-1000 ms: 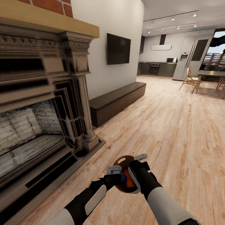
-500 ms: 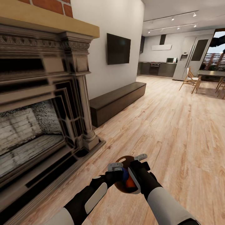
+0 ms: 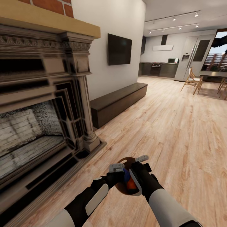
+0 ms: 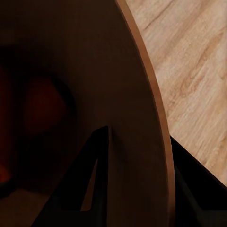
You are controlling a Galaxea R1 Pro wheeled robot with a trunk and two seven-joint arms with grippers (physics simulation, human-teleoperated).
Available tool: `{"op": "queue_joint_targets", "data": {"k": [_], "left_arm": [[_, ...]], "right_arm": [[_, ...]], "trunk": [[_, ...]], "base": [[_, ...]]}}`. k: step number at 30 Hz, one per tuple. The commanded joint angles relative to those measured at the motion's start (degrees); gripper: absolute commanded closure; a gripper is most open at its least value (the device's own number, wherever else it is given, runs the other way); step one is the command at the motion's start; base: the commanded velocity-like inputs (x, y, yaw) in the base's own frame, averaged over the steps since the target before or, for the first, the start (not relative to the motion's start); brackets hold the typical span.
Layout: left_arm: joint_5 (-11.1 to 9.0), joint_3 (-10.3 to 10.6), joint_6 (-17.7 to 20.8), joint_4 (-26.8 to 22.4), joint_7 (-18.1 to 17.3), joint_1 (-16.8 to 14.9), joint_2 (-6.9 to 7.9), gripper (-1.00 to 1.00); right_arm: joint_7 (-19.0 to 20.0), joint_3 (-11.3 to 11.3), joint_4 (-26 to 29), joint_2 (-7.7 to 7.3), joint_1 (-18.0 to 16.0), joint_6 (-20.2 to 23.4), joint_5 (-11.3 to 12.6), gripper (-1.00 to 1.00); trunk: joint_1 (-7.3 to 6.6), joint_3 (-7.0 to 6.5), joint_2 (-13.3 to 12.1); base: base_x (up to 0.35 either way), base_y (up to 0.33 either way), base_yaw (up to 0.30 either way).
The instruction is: Put the three can of soda from the living room inside the tash can in the kitchen.
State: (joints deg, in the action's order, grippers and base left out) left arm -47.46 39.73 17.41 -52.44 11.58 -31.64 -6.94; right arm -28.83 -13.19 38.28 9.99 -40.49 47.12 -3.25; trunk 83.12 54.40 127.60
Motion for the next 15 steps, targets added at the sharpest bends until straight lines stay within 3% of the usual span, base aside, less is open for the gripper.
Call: {"op": "queue_joint_targets", "data": {"k": [1,9,10,15], "left_arm": [[0.0,0.0,0.0,0.0,0.0,0.0,0.0,1.0],[0.0,0.0,0.0,0.1,0.0,0.0,0.0,1.0],[0.0,0.0,0.0,0.1,0.0,0.0,0.0,-1.0],[0.0,0.1,0.0,0.1,0.3,0.0,0.0,-1.0]], "right_arm": [[0.2,0.0,0.0,0.01,0.0,0.1,-0.5,1.0],[0.2,0.0,0.0,0.01,0.0,0.1,-0.5,1.0],[0.2,0.0,0.0,0.01,0.0,0.1,-0.5,1.0],[0.2,0.0,0.0,0.01,0.0,0.1,-0.5,1.0]], "trunk": [[0.0,-0.01,0.0],[0.0,-0.01,0.0],[0.0,-0.01,0.0],[0.0,-0.01,0.0]], "base": [[0.0,0.0,0.0],[0.0,0.0,0.0],[0.0,0.0,0.0],[0.0,0.0,0.0]]}}
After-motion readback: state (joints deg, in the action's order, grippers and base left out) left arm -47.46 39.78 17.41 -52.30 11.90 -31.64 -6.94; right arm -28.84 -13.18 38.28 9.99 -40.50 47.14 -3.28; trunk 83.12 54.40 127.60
